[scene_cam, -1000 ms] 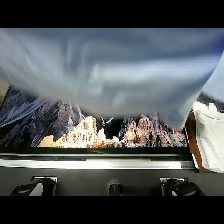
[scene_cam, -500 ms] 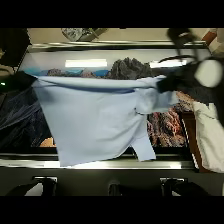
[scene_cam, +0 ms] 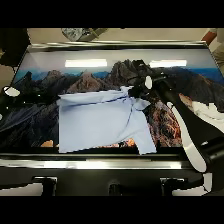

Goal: Fold the shirts.

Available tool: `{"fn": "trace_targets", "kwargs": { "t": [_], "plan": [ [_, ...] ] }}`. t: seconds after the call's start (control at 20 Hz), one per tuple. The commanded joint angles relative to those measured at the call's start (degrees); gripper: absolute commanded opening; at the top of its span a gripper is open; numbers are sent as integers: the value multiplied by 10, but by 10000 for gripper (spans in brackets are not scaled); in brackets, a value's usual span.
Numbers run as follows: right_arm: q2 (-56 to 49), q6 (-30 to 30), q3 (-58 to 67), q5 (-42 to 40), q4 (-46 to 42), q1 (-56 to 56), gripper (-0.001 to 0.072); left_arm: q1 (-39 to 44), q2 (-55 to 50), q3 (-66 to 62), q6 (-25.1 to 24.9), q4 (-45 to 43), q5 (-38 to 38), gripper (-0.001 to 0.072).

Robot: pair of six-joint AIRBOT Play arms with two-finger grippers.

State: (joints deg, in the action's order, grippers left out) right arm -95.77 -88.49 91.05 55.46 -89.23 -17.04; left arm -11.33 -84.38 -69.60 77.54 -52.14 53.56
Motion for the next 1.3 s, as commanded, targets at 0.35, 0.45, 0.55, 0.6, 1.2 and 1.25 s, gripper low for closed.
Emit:
{"fn": "trace_targets", "kwargs": {
  "t": [0.35, 0.45, 0.55, 0.6, 1.2, 1.25],
  "plan": [
    [70, 294, 39, 358, 79, 236, 551, -150, 6, 3, 26, -167, 348, 589],
    [70, 308, 3, 408, 115, 278, 542, -157, 52, 126, 23, -165, 335, 589],
    [70, 325, -32, 421, 125, 288, 528, -157, 95, 239, -2, -150, 284, 589],
    [70, 328, -46, 419, 127, 286, 528, -157, 110, 278, -13, -142, 264, 588],
    [69, 341, -189, 310, 202, 276, 536, -95, 122, 391, -24, -42, 162, 331],
    [69, 341, -203, 301, 203, 273, 540, -91, 122, 391, -15, -42, 150, 227]
  ]
}}
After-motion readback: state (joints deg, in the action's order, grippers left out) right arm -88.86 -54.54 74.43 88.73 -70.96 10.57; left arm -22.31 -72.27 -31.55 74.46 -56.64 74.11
